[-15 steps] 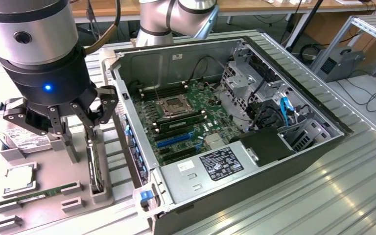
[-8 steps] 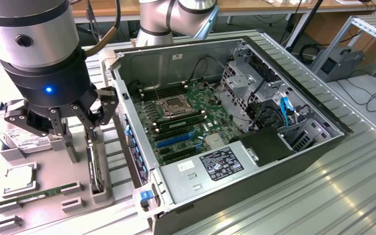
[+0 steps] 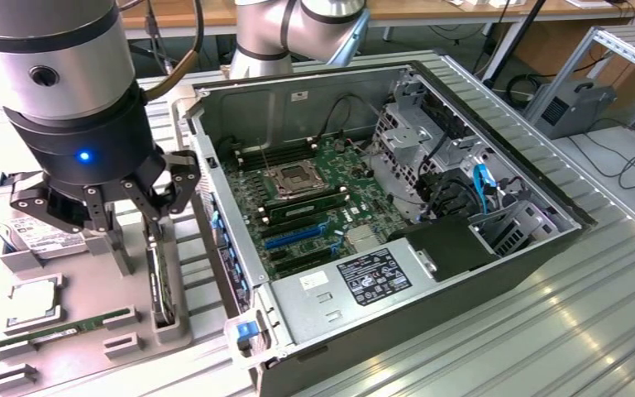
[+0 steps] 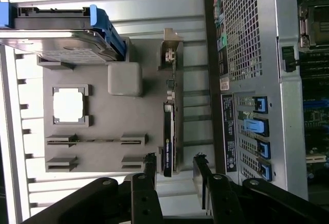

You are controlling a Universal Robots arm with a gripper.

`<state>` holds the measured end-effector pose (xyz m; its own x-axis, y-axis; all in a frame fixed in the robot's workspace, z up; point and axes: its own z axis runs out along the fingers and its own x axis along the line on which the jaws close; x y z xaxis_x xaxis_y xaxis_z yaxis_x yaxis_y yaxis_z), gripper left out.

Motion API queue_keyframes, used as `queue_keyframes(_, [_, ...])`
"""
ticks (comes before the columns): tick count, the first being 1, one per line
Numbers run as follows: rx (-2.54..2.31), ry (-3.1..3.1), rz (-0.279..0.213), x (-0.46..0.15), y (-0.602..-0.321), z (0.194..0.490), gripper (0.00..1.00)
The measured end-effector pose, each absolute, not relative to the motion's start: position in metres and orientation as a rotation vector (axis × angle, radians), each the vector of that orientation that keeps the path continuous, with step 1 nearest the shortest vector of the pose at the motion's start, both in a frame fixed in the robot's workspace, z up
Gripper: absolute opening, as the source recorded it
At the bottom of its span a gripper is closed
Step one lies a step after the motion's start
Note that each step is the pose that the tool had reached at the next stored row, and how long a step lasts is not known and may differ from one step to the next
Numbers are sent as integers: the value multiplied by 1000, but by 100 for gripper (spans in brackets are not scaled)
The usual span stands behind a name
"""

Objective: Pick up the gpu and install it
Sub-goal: 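Pick up the gpu and move the gpu toward the slot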

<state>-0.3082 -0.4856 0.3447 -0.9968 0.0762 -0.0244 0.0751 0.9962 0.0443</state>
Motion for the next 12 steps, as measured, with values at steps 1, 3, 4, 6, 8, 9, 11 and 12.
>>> queue_keyframes(1, [118,3113,67,-308,-486,344,42])
queue_keyframes(3, [118,3112,68,-308,-486,342,42])
queue_keyframes(4, [118,3112,68,-308,-486,342,42])
queue_keyframes(6, [118,3112,67,-308,-486,340,42])
queue_keyframes(8, [118,3113,67,-308,-485,338,42])
queue_keyframes(9, [118,3113,67,-308,-485,337,42])
queue_keyframes(11, [118,3112,67,-308,-485,336,42])
queue_keyframes(12, [118,3113,67,-308,-485,335,42])
